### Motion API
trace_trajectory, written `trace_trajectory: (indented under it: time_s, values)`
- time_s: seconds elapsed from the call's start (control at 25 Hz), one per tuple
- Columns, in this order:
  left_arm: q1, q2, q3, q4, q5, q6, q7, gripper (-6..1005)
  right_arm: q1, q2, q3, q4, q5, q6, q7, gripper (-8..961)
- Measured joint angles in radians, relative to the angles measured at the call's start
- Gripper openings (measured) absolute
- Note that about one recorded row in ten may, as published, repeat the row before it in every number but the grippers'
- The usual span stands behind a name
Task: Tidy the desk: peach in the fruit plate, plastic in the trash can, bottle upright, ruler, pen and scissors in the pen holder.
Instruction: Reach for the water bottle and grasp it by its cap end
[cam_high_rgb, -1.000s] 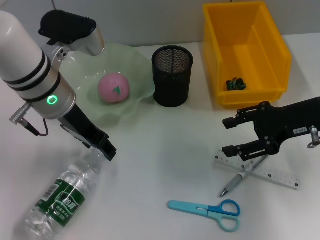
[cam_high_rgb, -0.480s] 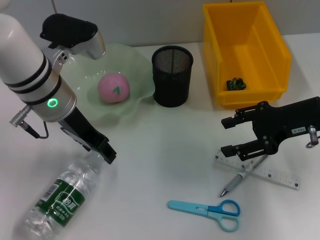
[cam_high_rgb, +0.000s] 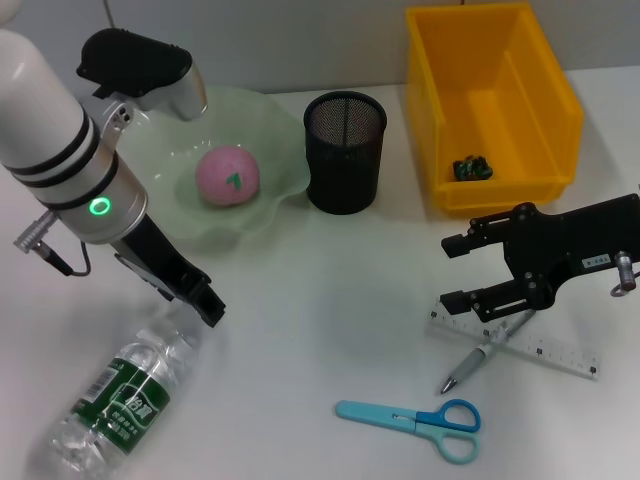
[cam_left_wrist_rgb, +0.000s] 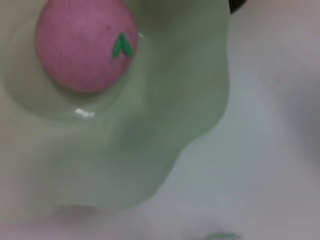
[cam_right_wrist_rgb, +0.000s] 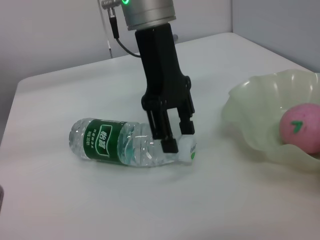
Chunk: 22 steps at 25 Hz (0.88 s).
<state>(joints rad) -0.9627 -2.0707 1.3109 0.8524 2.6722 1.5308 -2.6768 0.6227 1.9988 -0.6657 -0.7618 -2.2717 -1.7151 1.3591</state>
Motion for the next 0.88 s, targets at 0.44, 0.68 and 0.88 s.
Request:
trace_trajectory:
  time_s: [0.44, 0.68, 0.88]
  values:
    - [0.018, 0.002, -0.075, 0.110, -0.008, 0.022, 0.005, 667, -0.002, -0.003, 0.000, 0.004, 0.000, 0.000, 0.000, 740]
    - [0.016, 0.003, -0.078, 0.134, -0.008, 0.026, 0.006, 666, -0.003, -0.004, 0.000, 0.005, 0.000, 0.000, 0.000, 740]
    - [0.032, 0.003, -0.126, 0.208, -0.064, 0.045, 0.030, 665, -0.002, -0.006, 0.000, 0.006, 0.000, 0.000, 0.000, 740]
